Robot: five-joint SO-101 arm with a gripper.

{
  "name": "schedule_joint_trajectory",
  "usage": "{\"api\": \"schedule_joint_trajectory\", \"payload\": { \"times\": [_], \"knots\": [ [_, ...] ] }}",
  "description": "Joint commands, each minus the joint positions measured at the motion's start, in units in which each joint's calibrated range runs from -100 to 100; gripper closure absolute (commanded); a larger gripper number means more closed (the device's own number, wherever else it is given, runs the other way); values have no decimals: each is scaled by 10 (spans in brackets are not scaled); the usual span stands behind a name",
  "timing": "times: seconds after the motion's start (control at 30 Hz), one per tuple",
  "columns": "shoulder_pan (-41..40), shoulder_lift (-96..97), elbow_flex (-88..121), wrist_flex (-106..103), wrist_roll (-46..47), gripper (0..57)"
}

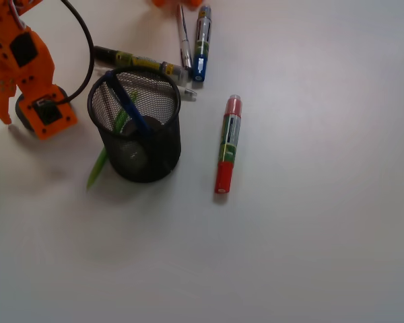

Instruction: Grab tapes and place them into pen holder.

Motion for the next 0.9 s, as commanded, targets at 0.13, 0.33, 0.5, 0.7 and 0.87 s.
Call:
{"api": "schedule_joint_trajectory", "payload": {
  "times": [0.13,0.33,0.5,0.7,0.87],
  "knots": [
    [-1,39,-129,57,-2,572],
    [-1,31,-191,85,2,572],
    [-3,-25,-209,85,2,572],
    [4,-148,-214,84,-2,572],
    [-35,-272,-215,56,-1,572]
  ]
}}
